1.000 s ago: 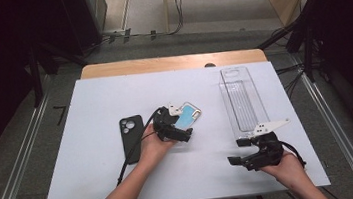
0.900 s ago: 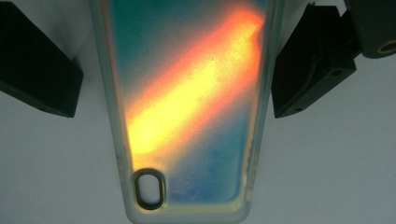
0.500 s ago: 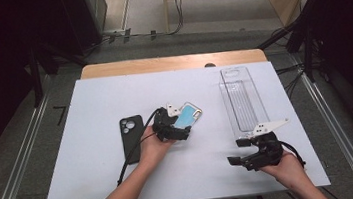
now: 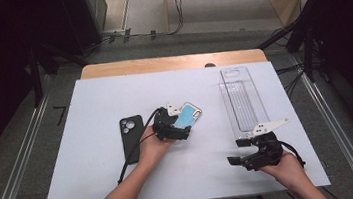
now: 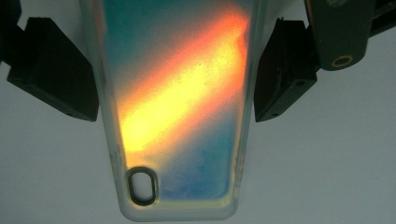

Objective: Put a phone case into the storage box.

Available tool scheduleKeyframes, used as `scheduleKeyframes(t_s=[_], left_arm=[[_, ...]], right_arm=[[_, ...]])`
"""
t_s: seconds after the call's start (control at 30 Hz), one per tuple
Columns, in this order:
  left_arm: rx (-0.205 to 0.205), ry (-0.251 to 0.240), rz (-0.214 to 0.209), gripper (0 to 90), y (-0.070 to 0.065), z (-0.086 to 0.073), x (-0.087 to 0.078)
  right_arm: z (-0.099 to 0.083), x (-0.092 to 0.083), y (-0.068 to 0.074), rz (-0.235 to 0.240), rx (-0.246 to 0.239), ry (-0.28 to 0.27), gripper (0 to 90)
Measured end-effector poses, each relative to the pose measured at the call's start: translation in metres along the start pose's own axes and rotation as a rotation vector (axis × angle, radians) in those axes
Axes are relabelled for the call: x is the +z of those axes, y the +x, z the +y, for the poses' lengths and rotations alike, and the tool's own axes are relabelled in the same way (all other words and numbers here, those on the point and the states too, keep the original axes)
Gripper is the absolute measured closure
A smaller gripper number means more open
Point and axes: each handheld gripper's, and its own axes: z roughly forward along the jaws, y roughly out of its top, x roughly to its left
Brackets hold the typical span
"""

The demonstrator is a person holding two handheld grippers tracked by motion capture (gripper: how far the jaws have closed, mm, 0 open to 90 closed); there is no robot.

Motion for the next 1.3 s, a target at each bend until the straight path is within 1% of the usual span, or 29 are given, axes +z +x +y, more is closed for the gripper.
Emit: scheduleKeyframes(t_s=[0.13,0.17,0.27,0.43,0.53,0.6,0.73,0.77,0.87,1.0,1.13,1.23,1.3], left_arm=[[-0.01,0.006,-0.007,17.4,0.001,0.001,-0.001],[-0.021,0.01,-0.021,17.4,0.002,0.003,-0.002],[-0.017,0.008,-0.029,17.4,0.003,0.004,-0.005],[-0.037,-0.009,-0.049,17.4,0.004,0.009,-0.012],[-0.046,-0.017,-0.061,17.4,0.004,0.014,-0.019],[-0.051,-0.022,-0.078,17.4,0.004,0.017,-0.024],[-0.063,-0.052,-0.09,17.4,0.002,0.023,-0.034],[-0.059,-0.053,-0.094,17.4,0.002,0.024,-0.037],[-0.071,-0.063,-0.104,17.4,0.001,0.026,-0.044],[-0.069,-0.069,-0.114,17.4,-0.001,0.026,-0.052],[-0.09,-0.066,-0.128,17.4,-0.002,0.023,-0.055],[-0.126,-0.073,-0.144,17.4,-0.001,0.02,-0.057],[-0.15,-0.083,-0.146,17.4,-0.001,0.018,-0.059]], right_arm=[[0.0,0.0,0.0,0.001,0.0,-0.003,15.8],[0.0,0.0,0.0,0.001,0.0,-0.003,15.8],[0.0,0.0,0.0,0.001,-0.002,-0.005,15.8],[0.0,-0.001,0.0,0.001,-0.004,-0.007,15.8],[0.0,-0.001,0.0,0.002,-0.005,-0.008,15.8],[0.001,-0.001,0.0,0.001,-0.004,-0.009,15.8],[0.001,-0.002,0.0,-0.005,-0.005,-0.014,15.8],[0.001,-0.003,0.001,-0.006,-0.006,-0.016,15.8],[0.001,-0.003,0.002,-0.008,-0.01,-0.02,15.8],[0.002,-0.003,0.004,-0.006,-0.015,-0.024,15.8],[0.004,-0.002,0.006,-0.003,-0.005,-0.024,15.8],[0.005,-0.001,0.008,0.001,-0.002,-0.036,15.8],[0.006,-0.001,0.011,-0.002,0.008,-0.043,15.8]])
